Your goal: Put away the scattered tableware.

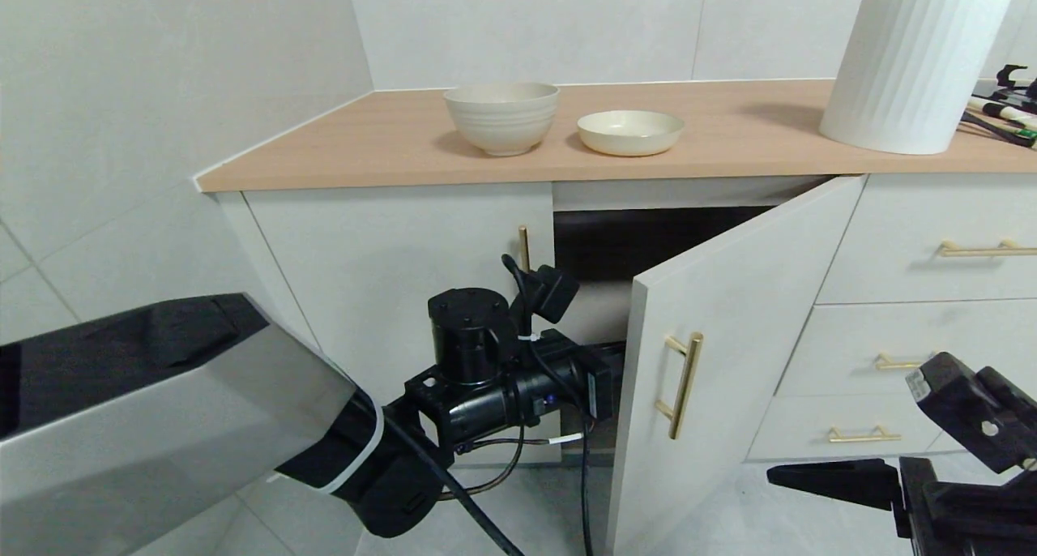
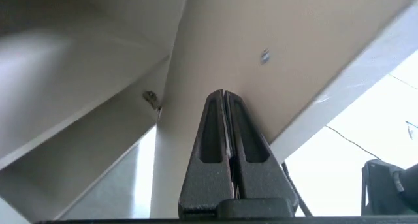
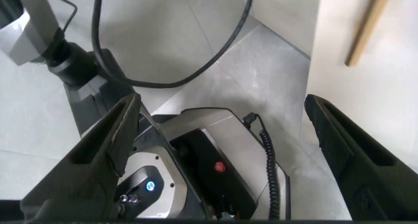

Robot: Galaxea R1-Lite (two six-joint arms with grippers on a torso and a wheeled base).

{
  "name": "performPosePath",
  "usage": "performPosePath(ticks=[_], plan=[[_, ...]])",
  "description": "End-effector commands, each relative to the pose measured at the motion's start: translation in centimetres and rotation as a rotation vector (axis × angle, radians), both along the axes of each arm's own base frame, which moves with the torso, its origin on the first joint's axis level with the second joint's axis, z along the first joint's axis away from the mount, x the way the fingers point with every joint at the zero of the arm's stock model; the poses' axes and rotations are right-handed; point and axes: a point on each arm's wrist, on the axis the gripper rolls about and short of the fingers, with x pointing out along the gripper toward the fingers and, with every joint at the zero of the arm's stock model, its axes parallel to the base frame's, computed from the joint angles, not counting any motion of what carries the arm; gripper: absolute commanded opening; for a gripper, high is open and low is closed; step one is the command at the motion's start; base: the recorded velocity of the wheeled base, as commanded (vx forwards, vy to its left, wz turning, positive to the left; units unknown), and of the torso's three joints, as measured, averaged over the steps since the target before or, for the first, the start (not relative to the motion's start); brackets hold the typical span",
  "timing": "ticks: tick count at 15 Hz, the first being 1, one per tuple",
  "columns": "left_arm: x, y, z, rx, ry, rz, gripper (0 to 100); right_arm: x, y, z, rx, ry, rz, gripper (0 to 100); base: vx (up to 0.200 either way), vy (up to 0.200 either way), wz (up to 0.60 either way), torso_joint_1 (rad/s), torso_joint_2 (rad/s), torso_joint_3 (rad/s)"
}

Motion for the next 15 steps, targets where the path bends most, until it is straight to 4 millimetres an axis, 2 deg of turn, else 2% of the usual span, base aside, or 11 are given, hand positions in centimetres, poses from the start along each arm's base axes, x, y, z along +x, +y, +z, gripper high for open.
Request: performPosePath(ticks=[1, 4, 6, 8, 9, 10, 11, 15], plan=[[0.2, -0.1, -0.5, 0.005, 0.007, 0.004, 0, 0.0, 0.0, 0.0, 0.000, 0.000, 0.001, 100, 0.000, 0.000, 0.00, 0.000, 0.00, 0.000], [1.2, -0.9, -1.5, 0.014, 0.006, 0.068, 0, 0.0, 0.0, 0.1, 0.002, -0.003, 0.001, 100, 0.000, 0.000, 0.00, 0.000, 0.00, 0.000], [0.7, -1.8, -1.6, 0.015, -0.001, 0.080, 0, 0.0, 0.0, 0.1, 0.003, -0.004, 0.003, 100, 0.000, 0.000, 0.00, 0.000, 0.00, 0.000], [-3.4, -3.7, -0.4, -0.013, -0.053, -0.039, 0, -0.6, -0.3, 0.3, 0.020, -0.018, 0.022, 100, 0.000, 0.000, 0.00, 0.000, 0.00, 0.000], [-8.2, -4.8, 0.3, -0.044, -0.052, -0.245, 0, -1.6, -0.5, 0.5, 0.050, -0.024, 0.101, 100, 0.000, 0.000, 0.00, 0.000, 0.00, 0.000], [-11.3, -4.5, 0.1, -0.039, -0.027, -0.427, 0, -2.5, -1.0, 0.7, 0.089, -0.027, 0.188, 100, 0.000, 0.000, 0.00, 0.000, 0.00, 0.000], [-12.0, -4.4, -0.1, -0.030, -0.022, -0.477, 0, -3.1, -1.4, 0.9, 0.121, -0.024, 0.267, 100, 0.000, 0.000, 0.00, 0.000, 0.00, 0.000], [-7.6, -3.5, -0.5, -0.038, -0.038, -0.329, 0, -3.5, -1.8, 1.3, 0.147, -0.045, 0.303, 100, 0.000, 0.000, 0.00, 0.000, 0.00, 0.000]])
